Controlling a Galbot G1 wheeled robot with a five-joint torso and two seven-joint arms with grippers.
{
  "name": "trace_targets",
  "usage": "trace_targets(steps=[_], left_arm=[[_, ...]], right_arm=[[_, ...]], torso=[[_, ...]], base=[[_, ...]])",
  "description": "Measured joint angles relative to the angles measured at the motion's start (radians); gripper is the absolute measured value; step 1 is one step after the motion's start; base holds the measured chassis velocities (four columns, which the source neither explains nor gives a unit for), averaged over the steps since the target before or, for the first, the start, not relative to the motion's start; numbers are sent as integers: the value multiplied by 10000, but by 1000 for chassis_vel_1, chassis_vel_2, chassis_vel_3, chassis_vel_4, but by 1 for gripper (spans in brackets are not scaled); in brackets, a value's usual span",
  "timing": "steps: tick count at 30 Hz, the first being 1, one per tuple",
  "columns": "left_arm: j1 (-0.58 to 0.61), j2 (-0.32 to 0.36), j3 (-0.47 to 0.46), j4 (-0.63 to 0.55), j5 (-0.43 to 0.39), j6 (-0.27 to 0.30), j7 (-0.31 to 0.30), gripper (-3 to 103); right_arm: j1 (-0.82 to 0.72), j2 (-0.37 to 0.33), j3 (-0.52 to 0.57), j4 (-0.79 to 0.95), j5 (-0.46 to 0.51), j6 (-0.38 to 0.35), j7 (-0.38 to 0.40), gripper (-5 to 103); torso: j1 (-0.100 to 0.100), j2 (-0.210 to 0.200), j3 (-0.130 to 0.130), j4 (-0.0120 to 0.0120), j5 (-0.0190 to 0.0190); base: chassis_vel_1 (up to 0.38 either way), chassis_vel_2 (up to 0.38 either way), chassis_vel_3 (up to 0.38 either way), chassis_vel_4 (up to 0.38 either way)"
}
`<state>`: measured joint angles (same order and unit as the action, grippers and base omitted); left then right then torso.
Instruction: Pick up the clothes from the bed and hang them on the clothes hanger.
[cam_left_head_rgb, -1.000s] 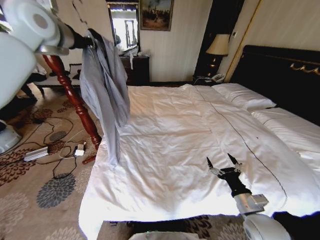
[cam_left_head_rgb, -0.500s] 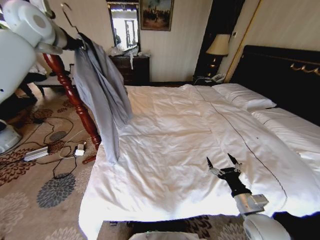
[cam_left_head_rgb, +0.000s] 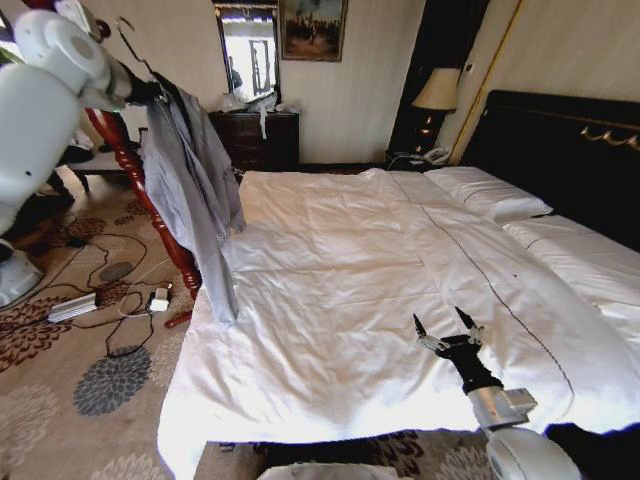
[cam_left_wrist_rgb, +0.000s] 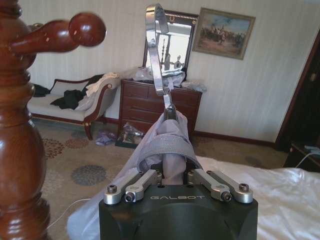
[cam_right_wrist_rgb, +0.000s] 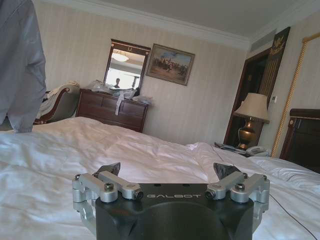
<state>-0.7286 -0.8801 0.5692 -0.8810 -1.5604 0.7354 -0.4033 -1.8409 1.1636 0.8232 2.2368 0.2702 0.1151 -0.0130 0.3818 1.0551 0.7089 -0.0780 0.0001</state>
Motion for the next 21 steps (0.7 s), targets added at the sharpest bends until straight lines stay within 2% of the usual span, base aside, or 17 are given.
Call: trace_targets(steps=[3, 6, 8, 14, 19, 21], left_arm=[[-103, -353, -190, 694, 391, 0, 305, 15], [-48, -259, -315, 645, 621, 0, 369, 15], [11, -150, -406, 525, 782, 0, 381, 15], [-61, -58, -533, 623, 908, -1, 429, 15], [-63, 34, -551, 765, 1266, -1, 661, 15], [-39, 20, -581, 845, 1308, -1, 678, 15]], right_arm=[[0, 0, 0, -1, 0, 0, 0, 100], [0, 0, 0, 0, 0, 0, 0, 100], [0, 0, 0, 0, 0, 0, 0, 100], [0, 0, 0, 0, 0, 0, 0, 100], [0, 1, 0, 0, 0, 0, 0, 100], [0, 1, 0, 0, 0, 0, 0, 100]], torso=[[0, 0, 0, -5, 3], [1, -1, 0, -3, 0], [0, 0, 0, 10, -7], [0, 0, -1, -5, 1], [-1, 0, -1, 8, -5], [-1, 1, -1, 6, -4]], base=[[0, 0, 0, 0], [0, 0, 0, 0], [0, 0, 0, 0], [0, 0, 0, 0], [0, 0, 0, 0], [0, 0, 0, 0]])
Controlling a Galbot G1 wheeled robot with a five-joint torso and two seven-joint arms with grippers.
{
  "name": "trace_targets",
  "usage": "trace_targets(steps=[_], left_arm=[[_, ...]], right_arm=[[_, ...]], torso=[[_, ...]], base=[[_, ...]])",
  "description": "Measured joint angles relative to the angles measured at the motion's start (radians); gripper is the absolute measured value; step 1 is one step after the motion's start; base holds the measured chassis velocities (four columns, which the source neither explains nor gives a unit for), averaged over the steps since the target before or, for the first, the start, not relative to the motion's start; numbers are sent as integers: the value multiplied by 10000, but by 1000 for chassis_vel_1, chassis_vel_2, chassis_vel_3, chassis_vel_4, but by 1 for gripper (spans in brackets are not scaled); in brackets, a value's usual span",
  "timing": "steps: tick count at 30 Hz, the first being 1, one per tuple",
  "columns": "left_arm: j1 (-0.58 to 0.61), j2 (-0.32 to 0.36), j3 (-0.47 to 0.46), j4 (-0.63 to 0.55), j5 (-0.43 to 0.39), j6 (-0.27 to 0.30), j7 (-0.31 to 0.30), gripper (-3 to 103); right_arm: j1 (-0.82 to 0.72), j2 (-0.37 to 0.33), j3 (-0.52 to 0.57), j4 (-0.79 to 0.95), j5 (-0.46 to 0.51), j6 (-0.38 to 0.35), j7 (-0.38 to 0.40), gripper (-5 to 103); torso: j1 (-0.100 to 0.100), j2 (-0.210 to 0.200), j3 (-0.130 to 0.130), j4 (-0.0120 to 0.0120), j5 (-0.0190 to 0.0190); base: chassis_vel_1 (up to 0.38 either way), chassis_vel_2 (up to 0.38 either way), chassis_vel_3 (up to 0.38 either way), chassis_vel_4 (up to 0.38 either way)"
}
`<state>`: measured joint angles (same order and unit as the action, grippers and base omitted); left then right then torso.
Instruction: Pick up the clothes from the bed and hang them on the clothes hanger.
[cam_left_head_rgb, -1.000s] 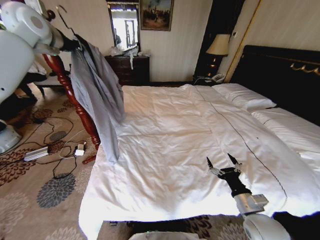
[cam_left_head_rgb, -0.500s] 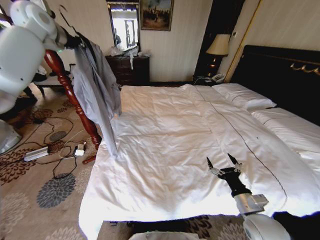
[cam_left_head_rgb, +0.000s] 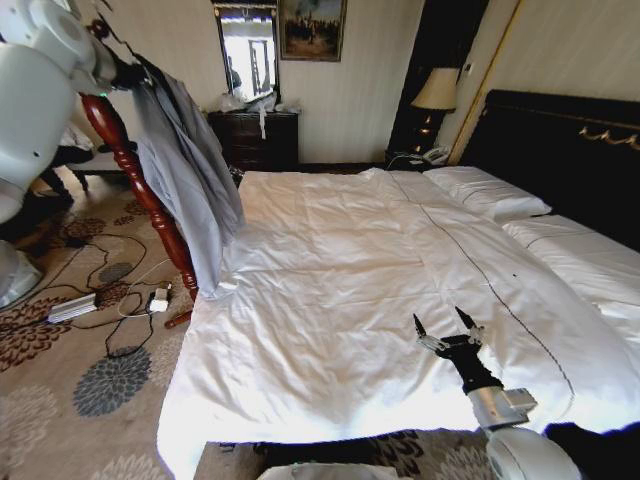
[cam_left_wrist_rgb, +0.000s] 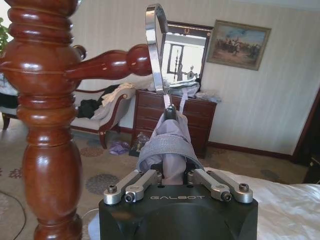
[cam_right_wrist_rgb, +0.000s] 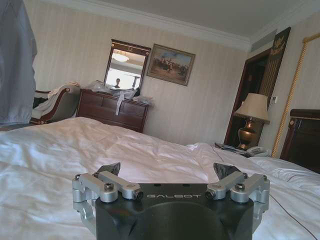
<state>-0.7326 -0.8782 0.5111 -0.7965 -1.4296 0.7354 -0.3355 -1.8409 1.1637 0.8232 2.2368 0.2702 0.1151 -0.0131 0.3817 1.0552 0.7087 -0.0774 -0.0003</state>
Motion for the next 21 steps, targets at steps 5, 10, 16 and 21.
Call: trace_targets(steps=[5, 10, 16, 21], left_arm=[[111, -47, -114, 250, 273, 0, 144, 15], [181, -236, -355, 602, 533, 0, 316, 15], [285, -204, -450, 548, 524, -1, 319, 15], [388, -105, -489, 532, 549, 0, 307, 15]], right_arm=[[-1, 0, 0, 0, 0, 0, 0, 100], [0, -1, 0, 0, 0, 0, 0, 100], [0, 0, 0, 0, 0, 0, 0, 100], [0, 0, 0, 0, 0, 0, 0, 100]], torso=[[1, 0, 1, -10, 4], [1, 0, 1, -4, 0], [0, 0, 0, -9, 6], [0, 0, 1, -3, 0]], base=[[0, 0, 0, 0], [0, 0, 0, 0], [0, 0, 0, 0], [0, 0, 0, 0]])
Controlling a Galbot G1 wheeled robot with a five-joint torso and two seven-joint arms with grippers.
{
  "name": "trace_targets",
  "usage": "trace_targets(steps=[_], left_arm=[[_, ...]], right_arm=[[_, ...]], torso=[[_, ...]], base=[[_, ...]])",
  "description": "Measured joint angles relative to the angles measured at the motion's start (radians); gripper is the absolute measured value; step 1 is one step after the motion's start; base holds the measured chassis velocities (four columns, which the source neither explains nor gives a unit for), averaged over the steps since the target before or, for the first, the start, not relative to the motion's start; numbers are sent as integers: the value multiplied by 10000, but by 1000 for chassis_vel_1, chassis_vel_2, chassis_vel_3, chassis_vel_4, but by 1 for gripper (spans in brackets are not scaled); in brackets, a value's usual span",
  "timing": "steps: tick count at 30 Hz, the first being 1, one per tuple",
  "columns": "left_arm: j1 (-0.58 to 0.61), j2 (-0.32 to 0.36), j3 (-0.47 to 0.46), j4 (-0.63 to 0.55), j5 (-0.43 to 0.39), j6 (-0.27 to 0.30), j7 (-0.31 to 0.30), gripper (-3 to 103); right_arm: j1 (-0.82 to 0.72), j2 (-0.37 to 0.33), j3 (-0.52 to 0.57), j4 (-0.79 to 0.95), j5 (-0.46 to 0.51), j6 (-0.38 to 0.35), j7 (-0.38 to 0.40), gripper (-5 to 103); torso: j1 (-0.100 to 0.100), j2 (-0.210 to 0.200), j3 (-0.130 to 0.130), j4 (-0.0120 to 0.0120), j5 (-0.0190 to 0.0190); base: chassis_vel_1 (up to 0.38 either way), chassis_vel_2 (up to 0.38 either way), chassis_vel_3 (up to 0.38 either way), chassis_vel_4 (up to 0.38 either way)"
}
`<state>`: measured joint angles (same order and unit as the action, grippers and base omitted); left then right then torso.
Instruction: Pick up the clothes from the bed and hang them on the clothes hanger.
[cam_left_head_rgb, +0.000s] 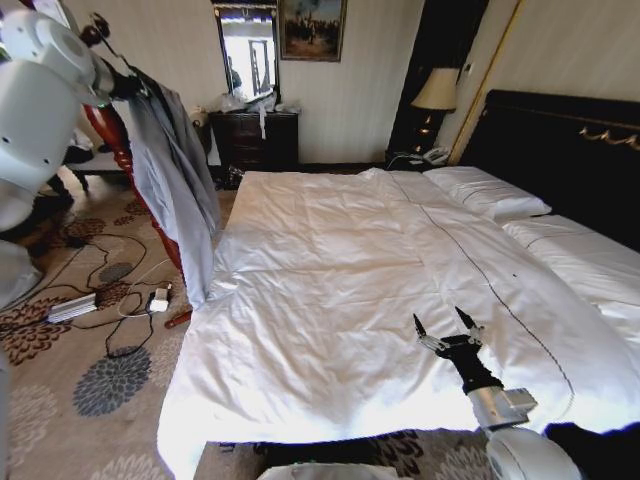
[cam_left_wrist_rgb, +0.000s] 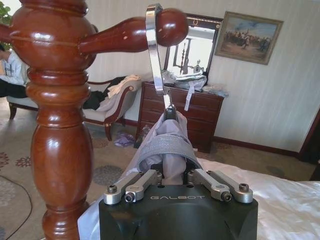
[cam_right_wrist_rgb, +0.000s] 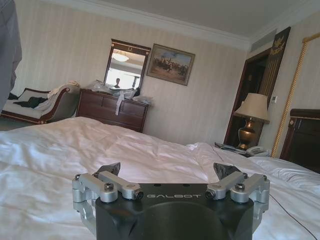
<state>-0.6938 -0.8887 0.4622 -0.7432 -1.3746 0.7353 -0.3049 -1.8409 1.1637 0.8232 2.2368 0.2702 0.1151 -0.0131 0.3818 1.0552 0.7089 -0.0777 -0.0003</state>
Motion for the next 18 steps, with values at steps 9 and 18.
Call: trace_targets(steps=[9, 18], left_arm=[[64, 71, 8, -152, -27, 0, -6, 15], [228, 215, -97, -233, 22, -6, 93, 15]], right_arm=[[0, 0, 0, 0, 0, 0, 0, 100], [0, 0, 0, 0, 0, 0, 0, 100]], torso=[[0, 0, 0, -2, 3], [0, 0, -1, -3, 4]], base=[[0, 0, 0, 0], [0, 0, 0, 0]])
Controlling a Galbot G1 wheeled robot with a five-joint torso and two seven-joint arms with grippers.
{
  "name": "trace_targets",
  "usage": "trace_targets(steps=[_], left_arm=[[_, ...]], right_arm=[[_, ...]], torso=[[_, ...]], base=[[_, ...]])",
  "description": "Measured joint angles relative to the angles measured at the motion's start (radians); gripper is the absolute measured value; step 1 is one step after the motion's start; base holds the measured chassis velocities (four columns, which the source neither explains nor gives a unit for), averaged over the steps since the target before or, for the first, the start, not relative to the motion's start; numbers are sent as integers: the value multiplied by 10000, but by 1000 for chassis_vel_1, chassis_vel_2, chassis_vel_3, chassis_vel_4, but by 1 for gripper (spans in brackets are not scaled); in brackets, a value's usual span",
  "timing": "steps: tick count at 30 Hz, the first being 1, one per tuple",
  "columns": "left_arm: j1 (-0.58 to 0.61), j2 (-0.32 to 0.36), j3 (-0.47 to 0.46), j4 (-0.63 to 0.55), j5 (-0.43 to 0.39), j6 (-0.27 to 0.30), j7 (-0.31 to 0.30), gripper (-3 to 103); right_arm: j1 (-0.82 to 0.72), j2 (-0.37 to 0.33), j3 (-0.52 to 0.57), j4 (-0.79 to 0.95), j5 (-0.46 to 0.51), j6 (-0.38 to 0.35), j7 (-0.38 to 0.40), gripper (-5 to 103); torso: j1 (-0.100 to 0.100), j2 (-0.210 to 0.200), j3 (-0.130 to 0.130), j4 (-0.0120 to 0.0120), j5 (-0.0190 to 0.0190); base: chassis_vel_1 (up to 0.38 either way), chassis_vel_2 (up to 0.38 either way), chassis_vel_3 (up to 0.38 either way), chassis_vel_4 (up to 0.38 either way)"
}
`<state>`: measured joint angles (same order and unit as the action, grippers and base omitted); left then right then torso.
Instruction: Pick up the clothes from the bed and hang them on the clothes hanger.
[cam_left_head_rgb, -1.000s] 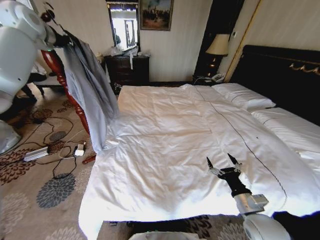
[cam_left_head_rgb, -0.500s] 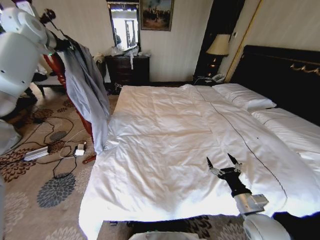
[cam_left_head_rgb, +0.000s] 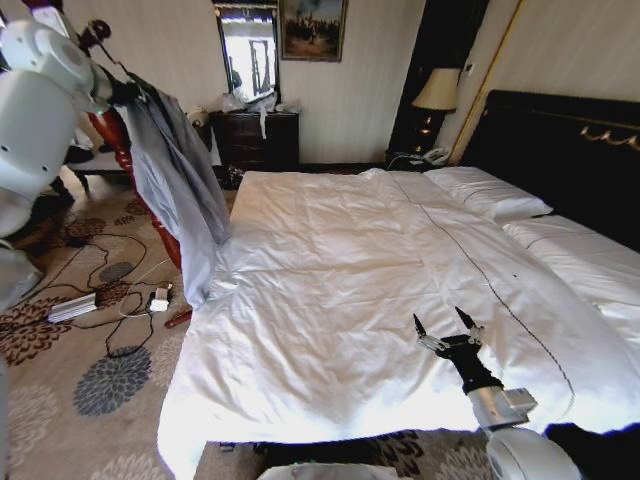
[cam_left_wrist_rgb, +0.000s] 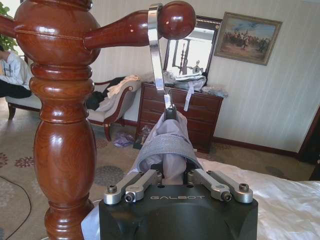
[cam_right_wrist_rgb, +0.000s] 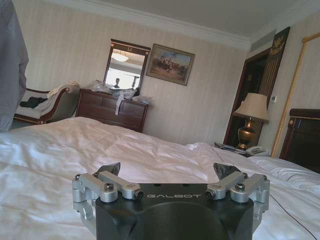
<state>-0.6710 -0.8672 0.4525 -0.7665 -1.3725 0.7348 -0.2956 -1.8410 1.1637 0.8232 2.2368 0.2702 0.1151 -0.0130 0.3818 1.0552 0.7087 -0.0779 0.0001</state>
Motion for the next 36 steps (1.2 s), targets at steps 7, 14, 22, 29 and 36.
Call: trace_targets(steps=[7, 14, 22, 29, 36], left_arm=[[195, 273, -161, -442, 264, -4, -182, 16], [425, 880, -338, -1398, 288, -4, -318, 49], [1037, 1697, -698, -2647, 229, 0, -485, 76], [1718, 2374, -1192, -3732, 51, 6, -669, 97], [2005, 2769, -1308, -4348, -163, 7, -817, 100]], right_arm=[[0, 0, 0, 0, 0, 0, 0, 100], [0, 0, 0, 0, 0, 0, 0, 100], [0, 0, 0, 0, 0, 0, 0, 100], [0, 0, 0, 0, 0, 0, 0, 100], [0, 0, 0, 0, 0, 0, 0, 100]], torso=[[0, -1, 1, 6, -4], [1, 0, 1, -3, 1], [0, -1, 1, -2, -3], [0, -1, 0, 1, -3], [0, -1, 0, 0, -2]], base=[[0, 0, 0, 0], [0, 0, 0, 0], [0, 0, 0, 0], [0, 0, 0, 0], [0, 0, 0, 0]])
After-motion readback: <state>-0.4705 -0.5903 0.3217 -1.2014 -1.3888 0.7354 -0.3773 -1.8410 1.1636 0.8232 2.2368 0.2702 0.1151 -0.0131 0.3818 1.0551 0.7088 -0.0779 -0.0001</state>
